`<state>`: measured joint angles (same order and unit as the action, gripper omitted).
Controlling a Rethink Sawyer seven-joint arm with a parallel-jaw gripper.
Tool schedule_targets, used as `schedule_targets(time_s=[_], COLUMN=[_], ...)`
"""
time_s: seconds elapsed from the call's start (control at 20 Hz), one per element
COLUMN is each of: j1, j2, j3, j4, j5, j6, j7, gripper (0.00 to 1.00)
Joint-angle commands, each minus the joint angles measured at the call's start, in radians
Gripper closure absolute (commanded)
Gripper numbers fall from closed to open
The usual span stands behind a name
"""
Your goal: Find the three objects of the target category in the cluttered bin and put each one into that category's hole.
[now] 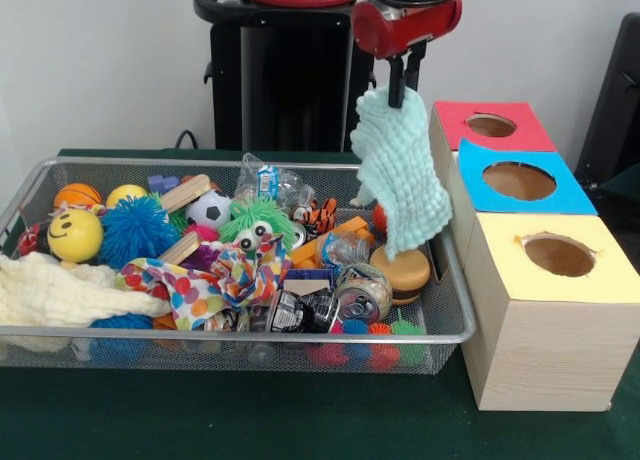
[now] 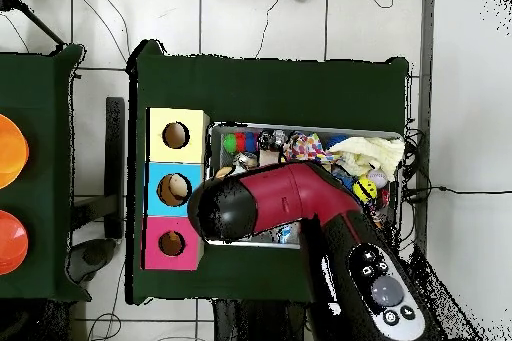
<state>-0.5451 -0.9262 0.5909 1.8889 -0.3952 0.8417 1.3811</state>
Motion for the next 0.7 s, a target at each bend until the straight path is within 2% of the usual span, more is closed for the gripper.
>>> schedule_targets(time_s=[0.05,0.25,0.7], j1=[-0.047,-0.080,-0.126], j2=[-0.049,-0.096,-0.165], j3=[-0.023,-0.007,0.020], j4=[0.050,0.127,0.222], j5=[0.028,0.041,0.074], j6=[-0.084,-0.124,-0.158], j7=[0.080,0.059,0.022], gripper=[1.00,1.00,1.00])
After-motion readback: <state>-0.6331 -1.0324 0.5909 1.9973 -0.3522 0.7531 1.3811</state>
